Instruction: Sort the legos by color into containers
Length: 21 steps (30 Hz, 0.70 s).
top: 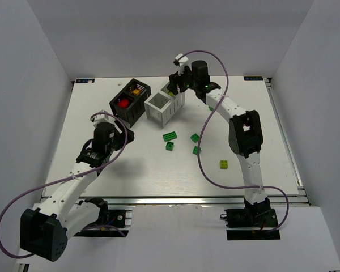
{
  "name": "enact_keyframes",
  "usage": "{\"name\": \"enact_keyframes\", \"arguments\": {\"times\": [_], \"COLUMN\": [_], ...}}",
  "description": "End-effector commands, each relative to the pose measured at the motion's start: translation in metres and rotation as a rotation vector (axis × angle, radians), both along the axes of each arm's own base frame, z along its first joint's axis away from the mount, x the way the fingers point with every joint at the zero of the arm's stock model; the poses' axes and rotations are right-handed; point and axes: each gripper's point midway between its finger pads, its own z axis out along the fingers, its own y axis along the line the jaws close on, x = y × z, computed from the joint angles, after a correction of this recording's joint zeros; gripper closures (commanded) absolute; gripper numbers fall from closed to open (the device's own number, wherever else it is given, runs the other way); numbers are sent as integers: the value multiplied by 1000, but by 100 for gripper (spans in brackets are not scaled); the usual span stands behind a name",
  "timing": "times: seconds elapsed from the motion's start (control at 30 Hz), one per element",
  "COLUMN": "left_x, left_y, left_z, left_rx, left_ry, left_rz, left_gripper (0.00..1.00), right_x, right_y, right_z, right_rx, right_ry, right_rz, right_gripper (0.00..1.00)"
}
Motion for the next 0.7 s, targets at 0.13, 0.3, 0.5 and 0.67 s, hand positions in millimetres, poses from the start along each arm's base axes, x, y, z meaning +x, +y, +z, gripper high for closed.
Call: {"name": "enact_keyframes", "arguments": {"times": [0.13,0.3,0.5,0.67], "left_x": [1,0,-1,-3], "left_y": [4,4,6,7], "left_z": [7,7,8,10], "left_rx": [1,1,3,4], "left_ry": [-24,-26,-28,-33], "left_rz": [14,15,21,22], "left_gripper": [18,18,18,18], "right_x": [-4,-10,-12,-2], "right_y": [1,1,0,-39], "right_z": [38,30,40,88], "right_rx": [34,35,45,51], "right_ry": [-74,-37,-47,-159], "right_rz": [29,40,42,-52], "right_gripper": [29,36,38,41]}}
